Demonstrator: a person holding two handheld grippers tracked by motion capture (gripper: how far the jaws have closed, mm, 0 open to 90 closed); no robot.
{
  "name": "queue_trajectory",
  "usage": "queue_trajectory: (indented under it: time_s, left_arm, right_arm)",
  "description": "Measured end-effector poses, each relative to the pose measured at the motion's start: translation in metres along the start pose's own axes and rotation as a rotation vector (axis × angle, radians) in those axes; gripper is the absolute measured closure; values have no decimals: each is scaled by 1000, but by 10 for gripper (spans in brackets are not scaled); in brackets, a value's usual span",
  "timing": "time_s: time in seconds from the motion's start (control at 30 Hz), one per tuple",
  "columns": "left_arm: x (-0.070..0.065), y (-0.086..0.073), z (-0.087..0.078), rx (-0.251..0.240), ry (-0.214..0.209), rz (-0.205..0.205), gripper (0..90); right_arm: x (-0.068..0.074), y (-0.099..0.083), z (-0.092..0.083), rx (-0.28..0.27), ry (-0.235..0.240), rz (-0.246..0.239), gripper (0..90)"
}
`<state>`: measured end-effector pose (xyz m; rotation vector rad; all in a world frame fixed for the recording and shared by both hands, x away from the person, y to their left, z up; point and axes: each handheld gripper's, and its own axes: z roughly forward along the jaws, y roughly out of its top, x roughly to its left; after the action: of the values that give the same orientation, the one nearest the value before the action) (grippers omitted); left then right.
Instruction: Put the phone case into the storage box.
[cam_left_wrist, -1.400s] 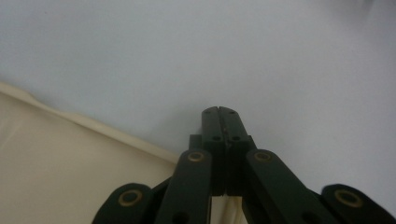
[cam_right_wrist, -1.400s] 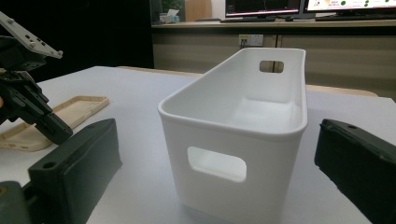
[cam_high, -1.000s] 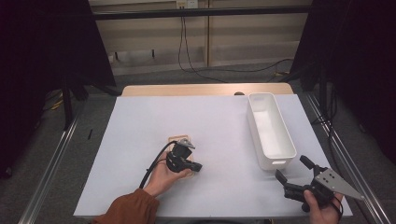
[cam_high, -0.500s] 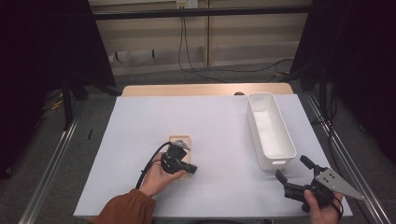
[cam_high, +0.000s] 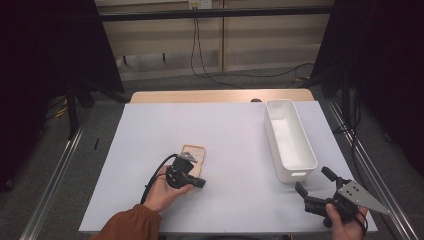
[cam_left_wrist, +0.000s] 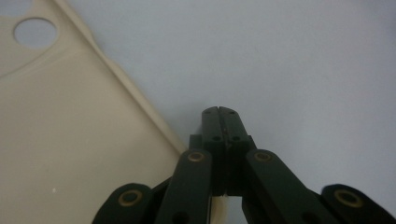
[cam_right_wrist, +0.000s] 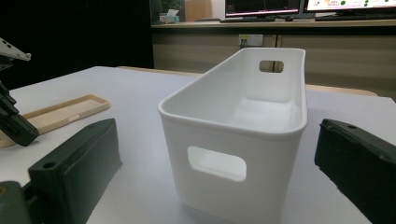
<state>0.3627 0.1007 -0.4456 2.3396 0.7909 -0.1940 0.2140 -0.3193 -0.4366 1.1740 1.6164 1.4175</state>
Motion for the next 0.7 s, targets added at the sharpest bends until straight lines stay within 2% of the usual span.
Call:
queue_trajectory:
  time_s: [0.3,0.37,0.47,0.5,0.57,0.7]
  left_arm:
    - [2,-7,-9,23,19,18,900]
    - [3,-9,-10,15,18,4,900]
    - [2,-11,-11,10,32,28,900]
    - [2,-12,-11,-1,30,14,900]
    - [5,-14,-12,-6,15,11,900]
    - [3,-15,-14,-2,34,39,900]
  right_arm:
    - [1,0,1,1,3,2,0]
    - [1,0,1,2,3,0,0]
    - [1,0,1,4,3,-2,0]
    - [1,0,1,3,2,-1,0]
    - [1,0,1,3,3,-1,0]
    - [1,0,1,3,4,-2,0]
